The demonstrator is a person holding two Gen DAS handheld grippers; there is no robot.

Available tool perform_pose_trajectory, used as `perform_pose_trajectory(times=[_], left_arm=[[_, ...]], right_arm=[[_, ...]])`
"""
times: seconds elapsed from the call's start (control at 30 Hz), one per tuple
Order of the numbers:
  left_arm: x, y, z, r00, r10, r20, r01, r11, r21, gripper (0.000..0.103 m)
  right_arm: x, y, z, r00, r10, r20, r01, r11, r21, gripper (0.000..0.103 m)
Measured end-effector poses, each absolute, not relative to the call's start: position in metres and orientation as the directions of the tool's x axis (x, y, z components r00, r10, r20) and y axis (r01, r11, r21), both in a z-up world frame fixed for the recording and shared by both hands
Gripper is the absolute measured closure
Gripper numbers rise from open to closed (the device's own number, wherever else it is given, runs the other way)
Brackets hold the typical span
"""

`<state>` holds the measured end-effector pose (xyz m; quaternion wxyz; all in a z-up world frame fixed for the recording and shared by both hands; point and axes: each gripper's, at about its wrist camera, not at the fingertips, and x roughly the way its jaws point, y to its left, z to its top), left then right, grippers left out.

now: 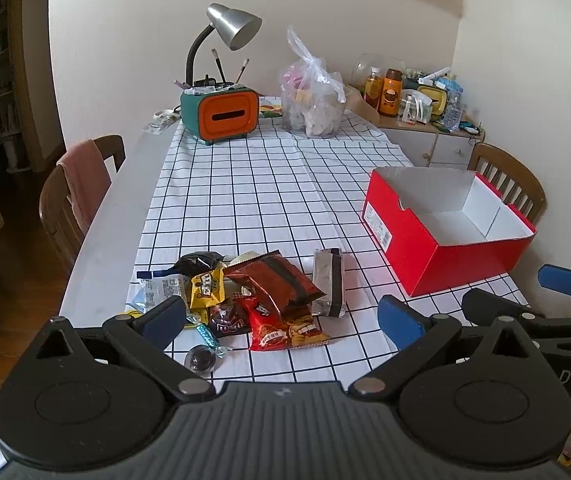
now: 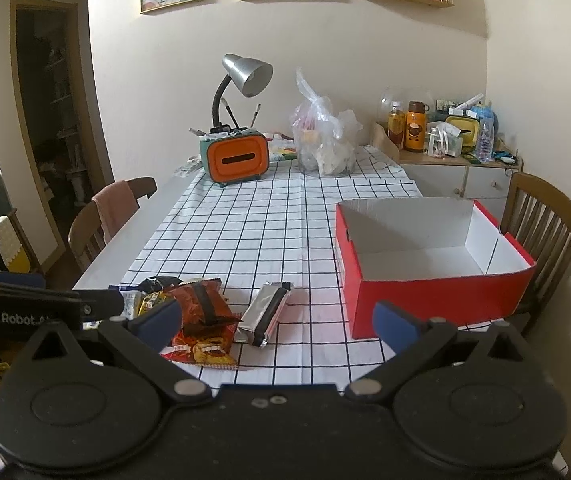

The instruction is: Organize snacks

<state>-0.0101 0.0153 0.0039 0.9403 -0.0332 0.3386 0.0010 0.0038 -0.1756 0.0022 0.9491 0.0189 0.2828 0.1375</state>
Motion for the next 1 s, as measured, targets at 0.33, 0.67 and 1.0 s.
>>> perform_pose_trajectory(times=[0.33, 0.67, 1.0], left_arm=[[-0.0101, 0.0149, 0.0033, 0.772, -0.018, -0.635, -0.023, 0.998, -0.055, 0.0], [-0.0118, 0.0152, 0.0028, 0.774, -0.022, -0.633, -0.02, 0.998, -0.06, 0.0], [-0.0124, 0.0143, 0.0022, 0.773, -0.03, -0.634, -0.018, 0.997, -0.069, 0.0]], right_arm=[[0.0017, -0.1735, 0.0046, 0.806, 0.267, -0.528, -0.249, 0.963, 0.106, 0.001], [-0.0001, -0.171, 0.0082, 0.809, 0.27, -0.523, -0.248, 0.962, 0.113, 0.001], [-0.002, -0.1707, 0.0111, 0.818, 0.266, -0.51, -0.248, 0.963, 0.105, 0.001]])
